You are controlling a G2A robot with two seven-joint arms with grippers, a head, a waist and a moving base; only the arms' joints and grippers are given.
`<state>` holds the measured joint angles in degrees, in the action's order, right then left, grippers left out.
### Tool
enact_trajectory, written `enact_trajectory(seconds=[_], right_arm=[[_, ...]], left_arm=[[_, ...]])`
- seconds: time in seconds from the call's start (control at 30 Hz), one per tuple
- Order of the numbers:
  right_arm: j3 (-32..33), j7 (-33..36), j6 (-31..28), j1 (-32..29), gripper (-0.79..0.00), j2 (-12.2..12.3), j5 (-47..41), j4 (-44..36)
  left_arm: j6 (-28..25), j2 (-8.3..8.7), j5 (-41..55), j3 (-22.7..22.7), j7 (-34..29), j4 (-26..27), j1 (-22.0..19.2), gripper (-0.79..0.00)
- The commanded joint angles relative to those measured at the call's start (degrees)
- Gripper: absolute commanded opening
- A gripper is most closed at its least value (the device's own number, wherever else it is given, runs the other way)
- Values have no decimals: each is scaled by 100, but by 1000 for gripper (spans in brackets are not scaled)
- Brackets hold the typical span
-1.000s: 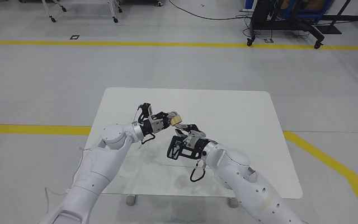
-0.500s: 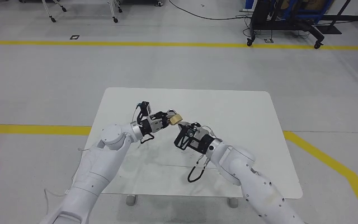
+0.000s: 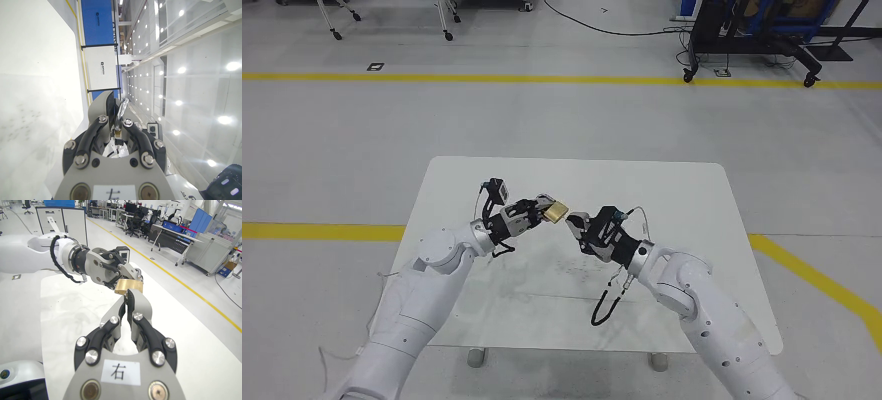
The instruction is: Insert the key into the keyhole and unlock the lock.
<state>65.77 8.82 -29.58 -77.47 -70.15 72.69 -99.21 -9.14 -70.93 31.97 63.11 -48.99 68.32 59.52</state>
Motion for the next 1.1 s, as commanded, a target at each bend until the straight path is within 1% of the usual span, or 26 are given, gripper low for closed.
enact_trajectory(seconds=[0.0, 0.07, 0.17, 0.27, 0.4, 0.5, 0.53, 0.57, 0.67, 0.83, 0.97, 1.07], right_arm=[[4, -7, -34, -2, -785, 4, -42, -9], [21, -16, -80, -23, -613, 12, -89, -34], [93, -43, -154, -95, -428, 35, -143, -106], [235, -144, -202, -230, -342, 67, -199, -214], [603, -415, -287, -542, -268, 134, -301, -404], [1030, -630, -313, -854, -117, 200, -361, -611], [1187, -688, -329, -966, -18, 222, -387, -687], [1348, -741, -351, -1076, 0, 244, -408, -768], [1809, -861, -445, -1391, 0, 304, -505, -1002], [2400, -916, -696, -1789, 0, 383, -535, -1355], [2533, -910, -731, -2026, 0, 408, -472, -1631], [2501, -836, -800, -2067, 0, 422, -341, -1749]], left_arm=[[41, -2, 41, 12, -2, -1, 11, -785], [61, -3, 44, 20, 1, -3, 12, -785], [89, -6, 51, 30, 17, -2, 15, -785], [119, -9, 35, 31, 42, -7, 18, -785], [174, -13, -30, 24, 110, -5, 19, -785], [308, -7, -425, -78, 160, 8, -19, -785], [444, -6, -626, -159, 131, 6, -53, -785], [622, -6, -871, -264, 101, -2, -108, -785], [1075, -35, -1645, -624, 255, -22, -263, -785], [1742, -123, -2459, -1132, 471, -144, -536, -785], [2084, -186, -3032, -1534, 202, -351, -777, -785], [2189, -245, -3087, -1676, 149, -489, -887, -785]])
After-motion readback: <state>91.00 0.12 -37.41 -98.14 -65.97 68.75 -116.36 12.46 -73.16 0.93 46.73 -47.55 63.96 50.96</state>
